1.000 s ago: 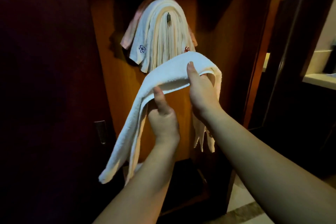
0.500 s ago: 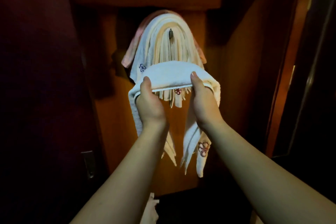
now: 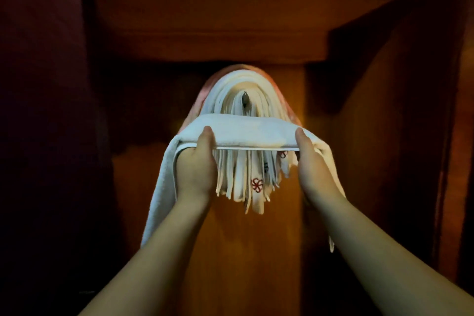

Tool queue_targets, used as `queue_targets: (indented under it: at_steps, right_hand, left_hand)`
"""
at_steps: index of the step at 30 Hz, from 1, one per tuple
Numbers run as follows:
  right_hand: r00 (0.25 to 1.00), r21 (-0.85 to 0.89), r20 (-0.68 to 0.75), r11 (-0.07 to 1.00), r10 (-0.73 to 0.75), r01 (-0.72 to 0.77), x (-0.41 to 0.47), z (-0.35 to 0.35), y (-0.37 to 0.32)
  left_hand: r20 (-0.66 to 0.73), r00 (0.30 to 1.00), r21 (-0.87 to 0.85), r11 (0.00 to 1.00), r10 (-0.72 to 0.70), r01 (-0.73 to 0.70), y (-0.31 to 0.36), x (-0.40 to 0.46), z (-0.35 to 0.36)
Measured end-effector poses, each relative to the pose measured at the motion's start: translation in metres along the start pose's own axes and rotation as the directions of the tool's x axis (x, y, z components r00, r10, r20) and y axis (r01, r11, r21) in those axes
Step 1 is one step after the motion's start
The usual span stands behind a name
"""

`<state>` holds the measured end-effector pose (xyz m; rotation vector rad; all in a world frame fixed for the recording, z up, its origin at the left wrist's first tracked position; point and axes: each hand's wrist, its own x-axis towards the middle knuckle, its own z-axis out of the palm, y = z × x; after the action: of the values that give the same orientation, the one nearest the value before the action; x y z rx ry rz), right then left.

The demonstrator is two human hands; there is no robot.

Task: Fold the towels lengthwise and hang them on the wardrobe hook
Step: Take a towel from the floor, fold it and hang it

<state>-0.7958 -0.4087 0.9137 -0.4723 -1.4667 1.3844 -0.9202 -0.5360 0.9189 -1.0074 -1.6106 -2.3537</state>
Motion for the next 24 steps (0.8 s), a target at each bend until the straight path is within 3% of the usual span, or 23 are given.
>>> queue_targets:
  at_steps: [2,5,7,9,13,19,24]
  right_hand:
    - [1.0,0.002,-0.012,1.0,-0.011,0.011,0.009,0.005,-0.022]
    - [0.995,0.062,0.101,0.998,0.022,-0.028,0.066,0.009,-0.023]
    - [0.999,0.041,0.035,0.999,-0.023,0.022,0.096,0.019,-0.04]
    - [0.992,-0.028,-0.046,0.993,-0.116,0.115,0.12,0.024,-0.057]
    - [0.978,-0.094,0.048,0.973,-0.205,0.209,0.17,0.036,-0.086]
    - [0.965,-0.205,0.054,0.943,-0.257,0.263,0.233,0.055,-0.101]
    - [0.979,-0.21,0.1,0.958,-0.179,0.197,0.275,0.059,-0.088]
  left_hand:
    - [0.052,0.998,0.017,1.0,0.026,-0.027,-0.002,0.021,0.002]
    - [0.147,0.989,0.017,1.0,-0.003,0.0,0.012,0.057,0.006]
    - [0.2,0.978,0.086,0.995,-0.059,0.043,0.023,0.085,0.011]
    - [0.289,0.953,0.02,0.996,-0.091,0.089,0.035,0.109,0.016]
    - [0.458,0.889,-0.12,0.989,-0.018,0.081,0.047,0.157,0.039]
    - [0.275,0.961,-0.116,0.993,0.034,-0.002,0.035,0.232,0.062]
    - [0.348,0.937,-0.071,0.997,-0.003,0.029,0.005,0.277,0.075]
